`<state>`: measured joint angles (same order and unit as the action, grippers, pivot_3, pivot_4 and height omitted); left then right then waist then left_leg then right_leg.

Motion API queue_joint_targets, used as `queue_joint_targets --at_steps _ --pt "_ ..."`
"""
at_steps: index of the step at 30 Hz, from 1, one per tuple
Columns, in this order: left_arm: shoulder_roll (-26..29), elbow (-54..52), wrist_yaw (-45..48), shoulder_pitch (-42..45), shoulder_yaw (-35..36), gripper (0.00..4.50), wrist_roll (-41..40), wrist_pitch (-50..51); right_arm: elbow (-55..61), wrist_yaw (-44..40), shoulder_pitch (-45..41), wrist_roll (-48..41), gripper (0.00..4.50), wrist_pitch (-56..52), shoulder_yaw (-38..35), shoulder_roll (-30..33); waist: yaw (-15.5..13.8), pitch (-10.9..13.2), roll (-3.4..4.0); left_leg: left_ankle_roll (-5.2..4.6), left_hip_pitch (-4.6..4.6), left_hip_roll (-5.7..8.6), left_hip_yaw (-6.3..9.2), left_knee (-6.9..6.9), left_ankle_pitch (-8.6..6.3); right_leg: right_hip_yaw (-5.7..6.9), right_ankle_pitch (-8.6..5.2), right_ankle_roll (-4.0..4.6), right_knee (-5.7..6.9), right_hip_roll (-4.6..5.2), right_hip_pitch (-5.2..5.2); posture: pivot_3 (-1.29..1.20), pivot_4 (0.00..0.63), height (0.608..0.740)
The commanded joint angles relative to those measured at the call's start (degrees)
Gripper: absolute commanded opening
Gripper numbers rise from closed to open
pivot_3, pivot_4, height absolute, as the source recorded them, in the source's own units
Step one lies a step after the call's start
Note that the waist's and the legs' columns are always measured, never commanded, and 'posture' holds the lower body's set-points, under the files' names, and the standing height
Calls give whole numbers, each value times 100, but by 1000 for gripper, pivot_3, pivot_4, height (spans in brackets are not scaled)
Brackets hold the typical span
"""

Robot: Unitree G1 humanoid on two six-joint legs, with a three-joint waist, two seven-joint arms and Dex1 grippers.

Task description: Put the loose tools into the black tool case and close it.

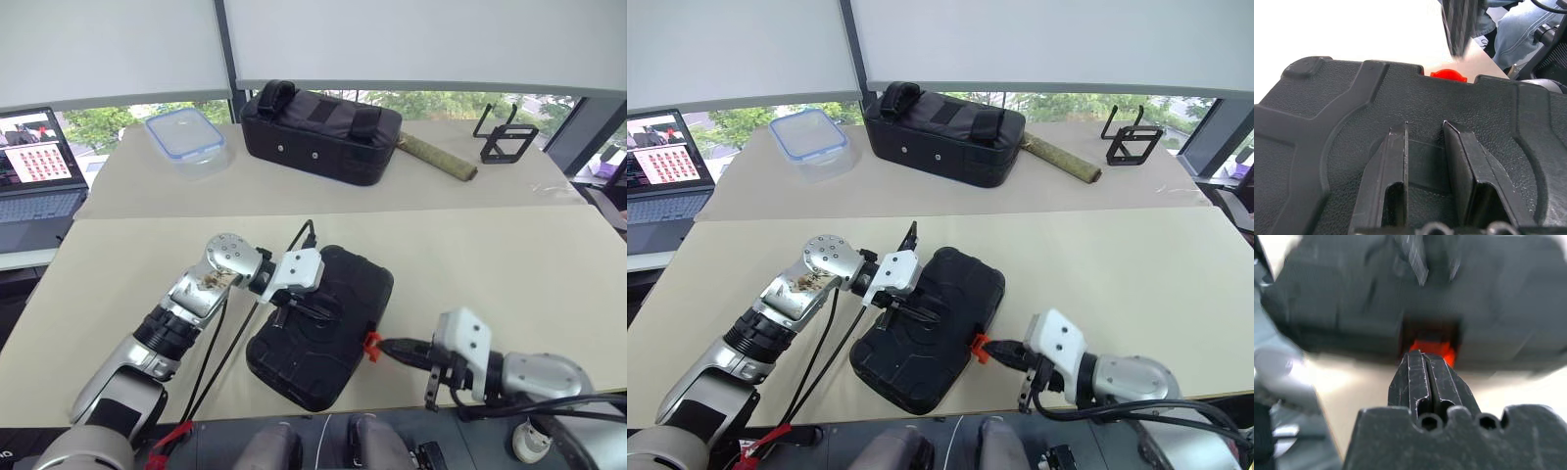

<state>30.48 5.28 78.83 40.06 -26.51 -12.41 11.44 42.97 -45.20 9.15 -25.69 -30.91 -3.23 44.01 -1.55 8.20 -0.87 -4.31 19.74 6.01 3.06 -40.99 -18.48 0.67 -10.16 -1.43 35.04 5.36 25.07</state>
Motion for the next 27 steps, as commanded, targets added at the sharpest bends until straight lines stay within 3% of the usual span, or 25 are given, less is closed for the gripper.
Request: queue_joint_targets --at_steps 1,7,13,23,27 --pt "-2 270 -38 -35 -212 1214 428 42 -81 197 -239 263 0 -89 293 8 -5 0 0 0 0 0 0 0 0 0 0 0 0 0 1 0 150 715" --pt "-36 297 -16 -5 -174 1214 471 38 -241 162 -1 677 0 -26 508 259 -27 0 0 0 4 3 -1 0 0 0 0 -1 -1 2 3 0 150 715" --pt "-29 342 5 -36 -173 1214 531 -80 116 27 901 401 0 -13 -237 376 -64 -5 1 0 3 2 0 0 0 -2 -2 -4 -1 4 2 0 150 715" --pt "-91 291 151 -2 -283 1214 612 -156 -714 566 95 1227 0 91 1181 -281 -67 -6 -4 0 3 1 2 2 0 1 -4 -7 -3 3 0 0 150 715" --pt "-50 320 220 -7 -327 1214 715 -317 -919 606 -260 1268 0 204 1328 -586 -56 -7 -4 1 1 1 0 5 0 2 -4 -6 -3 1 3 0 150 715"
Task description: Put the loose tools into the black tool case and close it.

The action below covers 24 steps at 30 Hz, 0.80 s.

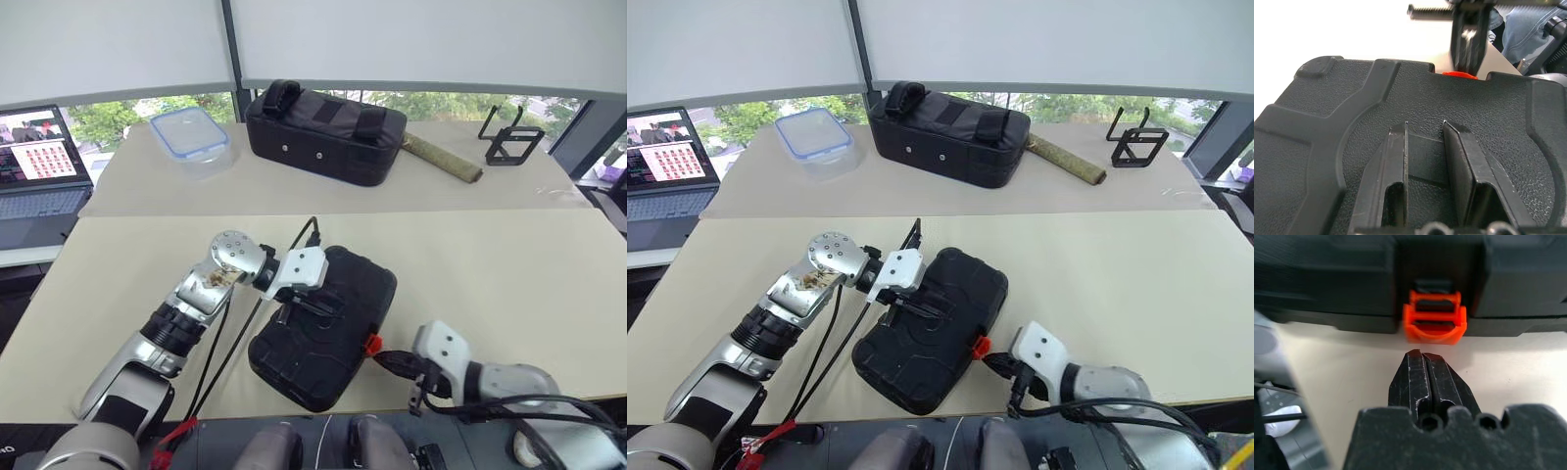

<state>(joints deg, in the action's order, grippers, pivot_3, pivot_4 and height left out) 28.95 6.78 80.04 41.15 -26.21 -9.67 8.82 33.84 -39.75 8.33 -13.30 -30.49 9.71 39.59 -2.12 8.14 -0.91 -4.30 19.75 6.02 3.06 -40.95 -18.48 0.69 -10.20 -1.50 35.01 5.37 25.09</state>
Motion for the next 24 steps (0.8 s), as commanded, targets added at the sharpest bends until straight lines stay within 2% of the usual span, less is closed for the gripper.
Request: queue_joint_targets --at_steps 1,11,16,24 --pt "96 179 108 -120 -347 1214 455 -73 65 54 -203 -66 0 155 -37 -211 6 -2 -3 1 0 0 0 0 0 0 0 0 0 0 1 0 150 715" --pt "9 318 105 -133 -341 1214 511 -197 1115 -59 -29 -963 0 -319 -789 -215 86 -2 -3 2 2 -2 1 3 1 0 1 2 4 -3 7 0 150 715" --pt "-63 417 83 -103 -334 1214 520 -243 1194 -156 162 -875 0 -366 -772 -15 128 -2 -2 2 0 -6 1 10 1 -1 1 1 2 -3 6 0 150 715" --pt "-63 506 -11 -131 -215 1214 541 -295 1117 -521 646 -816 0 -30 -1177 430 113 -2 -2 1 -1 0 2 9 1 1 -1 -1 -1 0 1 0 150 715"
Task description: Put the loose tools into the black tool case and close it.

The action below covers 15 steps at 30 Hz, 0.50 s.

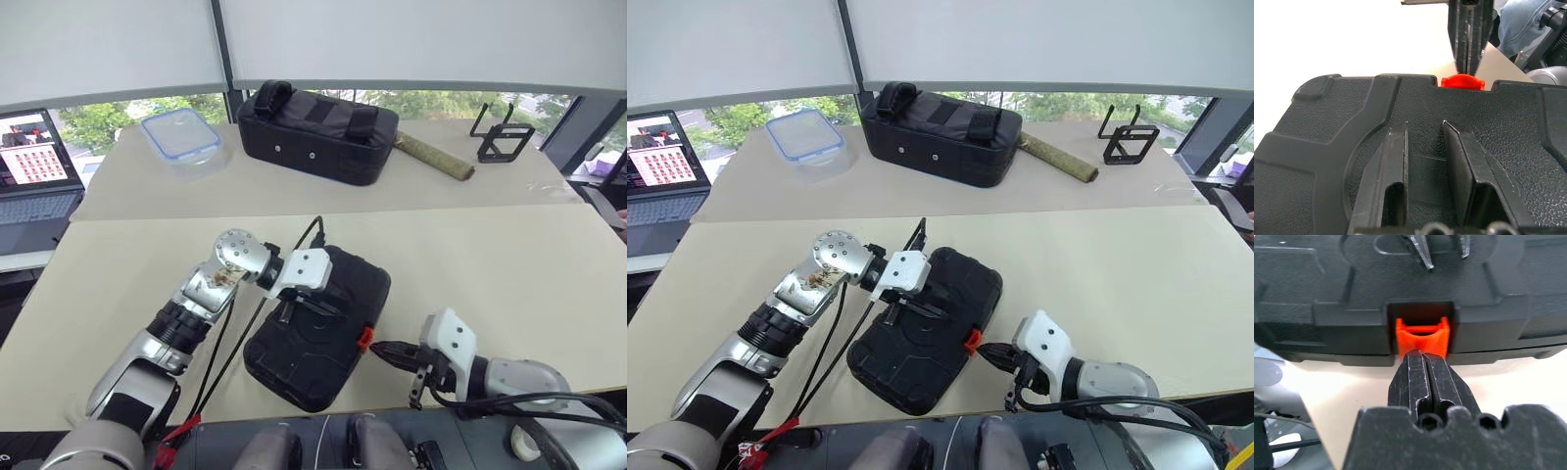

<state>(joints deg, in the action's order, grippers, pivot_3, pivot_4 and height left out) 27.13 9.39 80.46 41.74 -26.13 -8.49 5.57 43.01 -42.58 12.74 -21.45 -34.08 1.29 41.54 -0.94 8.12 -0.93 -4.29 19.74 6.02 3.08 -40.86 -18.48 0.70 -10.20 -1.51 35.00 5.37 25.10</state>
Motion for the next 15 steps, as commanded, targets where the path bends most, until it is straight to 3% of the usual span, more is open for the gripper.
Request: queue_joint_targets --at_steps 1,2,3,6,9,11,15 --pt "223 196 -45 -225 -112 1214 342 138 193 -377 325 -113 0 338 -600 349 -10 0 0 0 0 0 0 0 0 0 0 0 -1 0 0 0 150 715" --pt "341 151 -72 -268 50 1214 247 256 159 -522 413 -256 0 389 -913 437 -9 0 0 0 0 -1 0 0 0 0 -1 -1 -1 1 0 0 150 715" --pt "413 114 -95 -301 158 1732 188 342 124 -628 477 -356 0 436 -1134 487 1 0 0 0 0 -1 0 0 0 -1 -1 -1 -1 2 -1 0 150 715" --pt "881 -197 26 -524 692 2661 -240 847 -151 -1087 429 -794 772 381 -1824 731 87 1 0 0 -6 -8 -4 6 -1 -4 -6 -11 0 -4 1 0 150 715" --pt "1530 -687 182 -896 1315 3939 -819 1483 -541 -1794 287 -1319 1913 334 -2438 1088 120 6 4 5 -11 -20 -3 16 -4 -2 -12 -13 1 -12 4 0 150 715" --pt "2048 -1045 283 -1238 1822 4500 -1284 2039 -856 -2253 148 -1700 2572 223 -2827 1350 114 22 13 5 -9 -22 -3 17 -5 1 -7 0 0 -16 8 0 150 715" --pt "3154 -1904 487 -2313 2954 4500 -2072 2919 -1493 -2869 -219 -2319 3815 -187 -3307 1888 104 91 18 -8 5 -20 -9 14 -13 0 -4 7 -3 -12 17 0 150 715"
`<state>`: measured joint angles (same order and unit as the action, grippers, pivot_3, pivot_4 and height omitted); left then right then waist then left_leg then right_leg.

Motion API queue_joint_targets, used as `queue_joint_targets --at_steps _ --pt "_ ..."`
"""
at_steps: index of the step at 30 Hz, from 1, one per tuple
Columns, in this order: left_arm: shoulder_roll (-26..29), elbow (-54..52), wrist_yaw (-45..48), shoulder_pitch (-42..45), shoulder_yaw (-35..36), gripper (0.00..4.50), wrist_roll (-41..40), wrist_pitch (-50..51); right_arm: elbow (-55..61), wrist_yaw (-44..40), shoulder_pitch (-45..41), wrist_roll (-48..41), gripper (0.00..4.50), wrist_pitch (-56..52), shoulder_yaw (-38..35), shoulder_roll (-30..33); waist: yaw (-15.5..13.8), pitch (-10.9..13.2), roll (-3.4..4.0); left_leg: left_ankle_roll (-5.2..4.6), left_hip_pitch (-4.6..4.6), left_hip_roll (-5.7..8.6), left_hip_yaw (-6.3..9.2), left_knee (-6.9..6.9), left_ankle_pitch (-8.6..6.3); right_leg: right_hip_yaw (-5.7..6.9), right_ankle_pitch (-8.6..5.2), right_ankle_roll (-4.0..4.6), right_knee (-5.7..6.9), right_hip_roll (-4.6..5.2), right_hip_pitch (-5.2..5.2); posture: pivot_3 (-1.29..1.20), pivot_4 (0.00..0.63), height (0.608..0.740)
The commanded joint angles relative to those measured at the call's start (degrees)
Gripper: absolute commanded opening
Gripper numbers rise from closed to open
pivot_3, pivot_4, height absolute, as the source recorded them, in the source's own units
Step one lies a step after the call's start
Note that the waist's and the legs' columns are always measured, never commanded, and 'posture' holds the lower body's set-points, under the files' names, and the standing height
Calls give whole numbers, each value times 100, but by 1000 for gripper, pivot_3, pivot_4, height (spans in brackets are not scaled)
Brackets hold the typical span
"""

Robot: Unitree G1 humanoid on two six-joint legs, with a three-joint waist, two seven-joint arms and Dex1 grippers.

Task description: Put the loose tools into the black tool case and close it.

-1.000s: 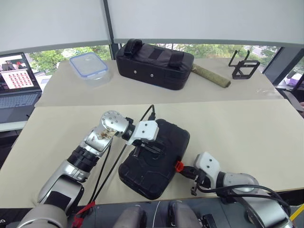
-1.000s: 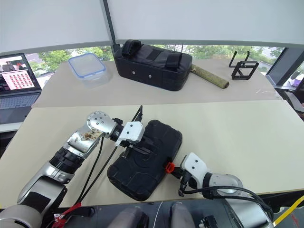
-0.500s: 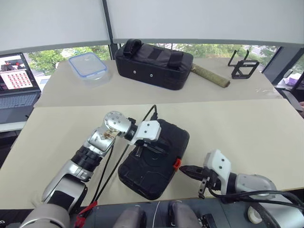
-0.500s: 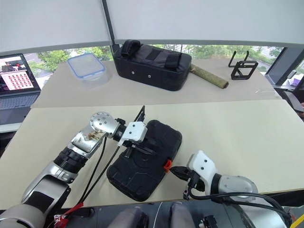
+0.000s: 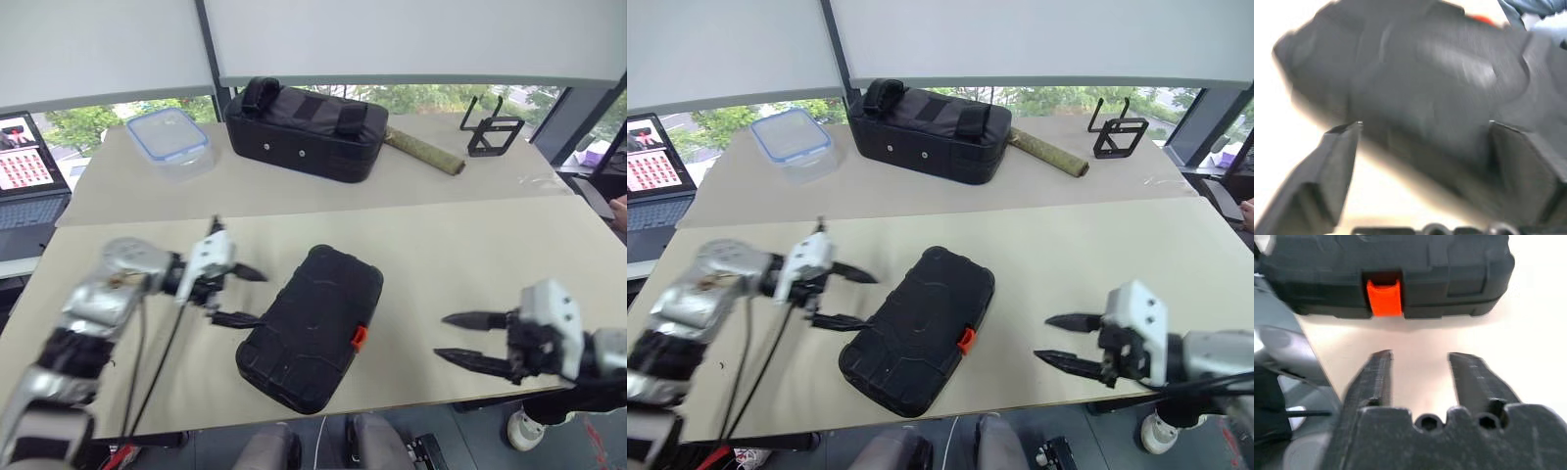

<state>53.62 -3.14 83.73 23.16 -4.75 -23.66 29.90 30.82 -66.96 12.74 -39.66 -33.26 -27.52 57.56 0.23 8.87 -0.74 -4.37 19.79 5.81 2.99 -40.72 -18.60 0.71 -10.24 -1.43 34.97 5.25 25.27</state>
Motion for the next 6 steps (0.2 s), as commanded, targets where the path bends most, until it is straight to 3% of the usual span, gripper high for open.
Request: queue_joint_targets --at_steps 1,6 --pt "704 -820 176 -816 1153 4500 -674 581 -419 -584 -313 -632 4004 -377 -471 419 -39 18 -3 -3 4 0 0 -1 -2 0 0 1 -4 3 2 0 150 715" --pt "872 -1284 -107 -1777 1958 4500 -928 715 -867 -888 -760 -774 4004 -524 -231 731 -128 37 11 -3 28 1 4 -3 -10 2 0 1 -20 16 13 0 150 715"
